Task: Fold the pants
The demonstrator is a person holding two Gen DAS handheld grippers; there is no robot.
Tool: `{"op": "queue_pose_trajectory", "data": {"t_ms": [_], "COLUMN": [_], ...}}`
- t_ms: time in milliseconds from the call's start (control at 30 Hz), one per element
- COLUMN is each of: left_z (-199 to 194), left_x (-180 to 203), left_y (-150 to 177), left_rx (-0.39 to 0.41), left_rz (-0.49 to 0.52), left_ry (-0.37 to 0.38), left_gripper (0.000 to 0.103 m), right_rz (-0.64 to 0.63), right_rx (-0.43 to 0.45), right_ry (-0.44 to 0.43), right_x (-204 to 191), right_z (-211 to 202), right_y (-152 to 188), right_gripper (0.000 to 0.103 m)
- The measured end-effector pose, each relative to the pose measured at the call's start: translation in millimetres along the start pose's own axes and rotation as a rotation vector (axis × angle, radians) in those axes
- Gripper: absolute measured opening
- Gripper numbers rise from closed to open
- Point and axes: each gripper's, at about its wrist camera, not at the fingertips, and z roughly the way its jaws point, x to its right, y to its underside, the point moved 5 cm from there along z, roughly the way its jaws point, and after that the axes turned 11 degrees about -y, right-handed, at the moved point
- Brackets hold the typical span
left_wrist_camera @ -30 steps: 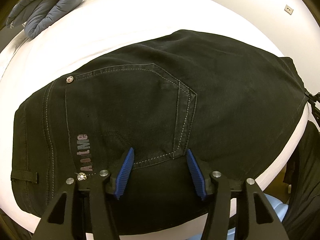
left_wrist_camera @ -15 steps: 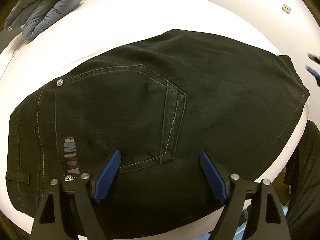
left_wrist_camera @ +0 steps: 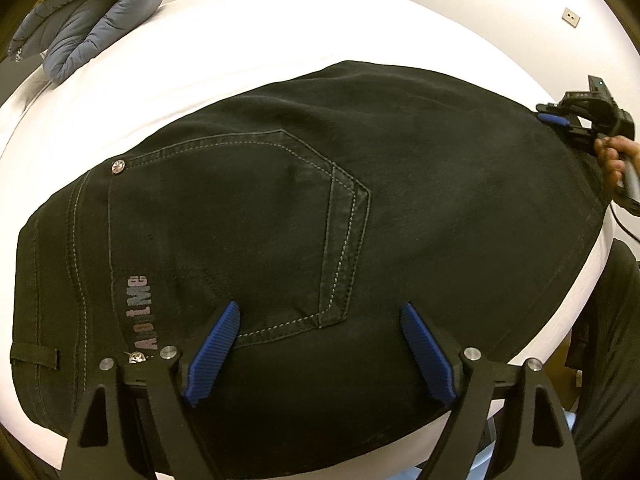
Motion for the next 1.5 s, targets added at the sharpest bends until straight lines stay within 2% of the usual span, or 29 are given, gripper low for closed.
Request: {"op": "queue_pose_trajectory", "data": {"t_ms": [33,67,167,200,233,267,300,400,467,533,567,600,667,733,800,833,933,967,1033,1100,1167,1200,1233,1300,1333,1367,1400,1500], "left_z": [0,0,0,1,1,2,2,2,2,2,2,2,1,0,0,-1,-3,-3,-5,-6,-7,-9,-10,-12,-15,-17,-18,-21], "left_x": [0,2,3,4,5,6,7,10,11,11,11,11,11,11,12,12,15,15,15,15,14,12,11,10,11,10,9,8], "left_y": [0,1,2,3,4,4,4,4,5,5,6,7,8,10,12,14,19,19,23,26,29,30,30,34,40,42,44,51], "left_rx": [0.002,0.003,0.009,0.012,0.016,0.016,0.016,0.015,0.022,0.029,0.031,0.033,0.036,0.039,0.041,0.041,0.041,0.04,0.04,0.039,0.04,0.04,0.041,0.041,0.041,0.043,0.045,0.051], "left_rz": [-0.001,-0.002,-0.011,-0.015,-0.016,-0.017,-0.018,-0.022,-0.024,-0.023,-0.022,-0.022,-0.023,-0.025,-0.026,-0.025,-0.023,-0.025,-0.032,-0.043,-0.048,-0.052,-0.055,-0.057,-0.056,-0.058,-0.06,-0.062], "left_ry": [-0.001,-0.002,-0.005,-0.006,-0.008,-0.011,-0.013,-0.011,-0.008,-0.007,-0.007,-0.006,-0.006,-0.009,-0.012,-0.016,-0.027,-0.031,-0.04,-0.039,-0.041,-0.041,-0.042,-0.043,-0.043,-0.041,-0.039,-0.036], "left_gripper": [0.086,0.086,0.086,0.087,0.088,0.089,0.09,0.09,0.091,0.091,0.091,0.091,0.091,0.091,0.091,0.091,0.091,0.091,0.091,0.091,0.091,0.091,0.091,0.091,0.091,0.091,0.091,0.091], "right_rz": [-0.009,-0.013,-0.012,-0.04,-0.055,-0.065,-0.08,-0.15,-0.118,-0.005,0.072,0.113,0.197,0.223,0.29,0.3,0.201,0.188,0.174,0.127,0.113,0.099,0.086,0.063,0.057,0.064,0.071,0.047], "right_rx": [0.053,0.095,0.242,0.295,0.298,0.274,0.191,-0.023,-0.057,-0.051,-0.019,0.009,0.132,0.226,0.298,0.306,0.333,0.334,0.292,0.181,0.084,0.029,-0.019,-0.094,-0.091,-0.06,-0.031,0.054], "right_ry": [0.039,0.067,0.147,0.157,0.136,0.088,0.0,-0.166,-0.21,-0.143,-0.111,-0.124,-0.13,-0.06,-0.028,-0.019,0.152,0.174,0.068,-0.031,-0.106,-0.111,-0.093,0.042,0.066,0.045,0.06,0.192], "right_x": [5,9,5,-5,-13,-23,-40,-74,-70,-36,-8,7,46,72,100,104,80,70,43,11,-4,-14,-16,-1,6,15,22,37], "right_z": [-4,-8,-43,-57,-61,-60,-46,-5,6,8,-2,-2,-42,-78,-113,-120,-141,-141,-129,-92,-61,-38,-23,2,2,-3,-12,-52], "right_y": [-7,-12,-11,-5,0,9,25,73,90,98,97,85,79,73,65,64,62,63,54,62,72,81,87,103,108,110,110,115], "right_gripper": [0.004,0.004,0.01,0.01,0.01,0.01,0.01,0.01,0.01,0.01,0.0,0.0,0.0,0.0,0.0,0.0,0.0,0.002,0.004,0.004,0.004,0.004,0.004,0.003,0.0,0.0,0.0,0.0]}}
